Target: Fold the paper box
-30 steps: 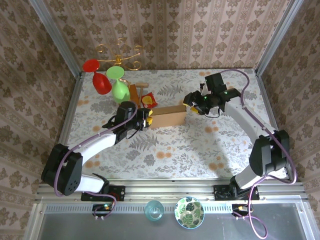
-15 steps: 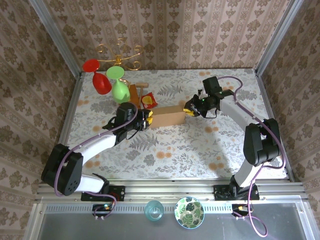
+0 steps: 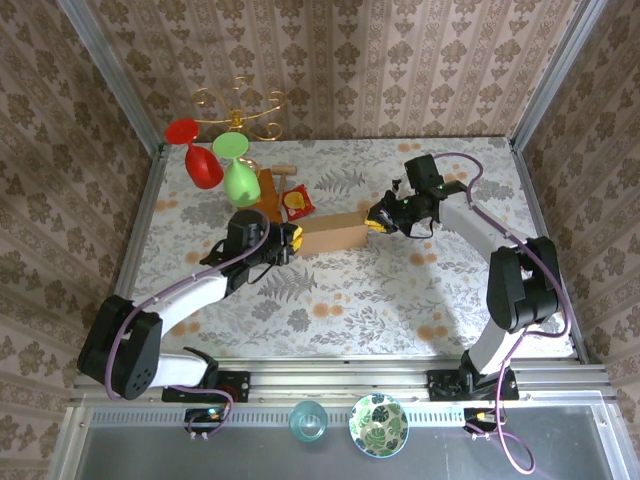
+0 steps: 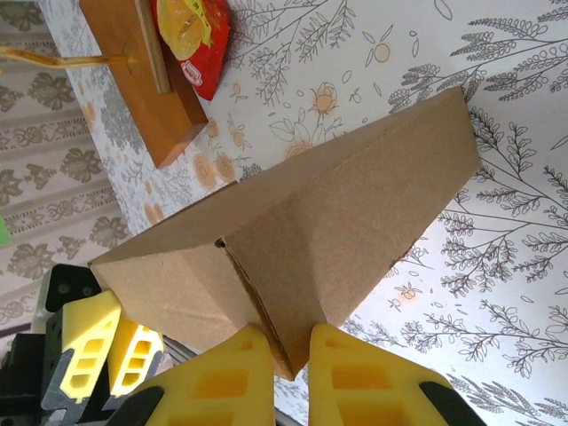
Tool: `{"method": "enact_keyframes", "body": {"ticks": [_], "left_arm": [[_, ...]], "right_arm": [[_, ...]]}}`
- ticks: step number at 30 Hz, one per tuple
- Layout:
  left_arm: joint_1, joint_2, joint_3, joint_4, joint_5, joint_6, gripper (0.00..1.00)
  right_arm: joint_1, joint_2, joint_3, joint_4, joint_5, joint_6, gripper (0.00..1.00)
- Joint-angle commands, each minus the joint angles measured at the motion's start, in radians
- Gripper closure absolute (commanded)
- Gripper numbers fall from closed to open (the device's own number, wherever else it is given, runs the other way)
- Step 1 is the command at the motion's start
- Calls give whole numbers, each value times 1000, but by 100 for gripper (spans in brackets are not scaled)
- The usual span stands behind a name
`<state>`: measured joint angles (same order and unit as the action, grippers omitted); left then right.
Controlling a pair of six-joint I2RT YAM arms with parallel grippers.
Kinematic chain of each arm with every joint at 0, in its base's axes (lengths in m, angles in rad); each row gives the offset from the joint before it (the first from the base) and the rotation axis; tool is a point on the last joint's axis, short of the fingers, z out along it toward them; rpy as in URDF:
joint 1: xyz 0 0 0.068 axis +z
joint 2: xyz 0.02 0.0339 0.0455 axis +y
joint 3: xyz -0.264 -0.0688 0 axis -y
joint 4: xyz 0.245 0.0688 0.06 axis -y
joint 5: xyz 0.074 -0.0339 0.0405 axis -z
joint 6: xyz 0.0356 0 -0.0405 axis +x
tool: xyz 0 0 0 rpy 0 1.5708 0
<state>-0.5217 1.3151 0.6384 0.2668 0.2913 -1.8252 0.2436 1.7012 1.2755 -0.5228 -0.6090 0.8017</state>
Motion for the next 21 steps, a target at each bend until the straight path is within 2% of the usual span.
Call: {"method": "enact_keyframes", "body": {"ticks": [1, 10, 14, 17, 21], "left_arm": [[33, -6, -48, -128, 46, 129, 80], [34, -176, -95, -316, 131, 404, 55], [34, -227, -151, -357, 146, 445, 51], [38, -265, -179, -388, 94, 467, 51], [55, -324, -166, -453, -3, 510, 50]], "right_arm": [[-5, -14, -59, -110, 97, -44, 87], [-5, -219, -245, -105, 162, -93, 81], [-5, -297, -323, -92, 203, -86, 75], [-3, -371, -340, -83, 253, -73, 65], [-2, -464, -292, -138, 433, -87, 54]]}}
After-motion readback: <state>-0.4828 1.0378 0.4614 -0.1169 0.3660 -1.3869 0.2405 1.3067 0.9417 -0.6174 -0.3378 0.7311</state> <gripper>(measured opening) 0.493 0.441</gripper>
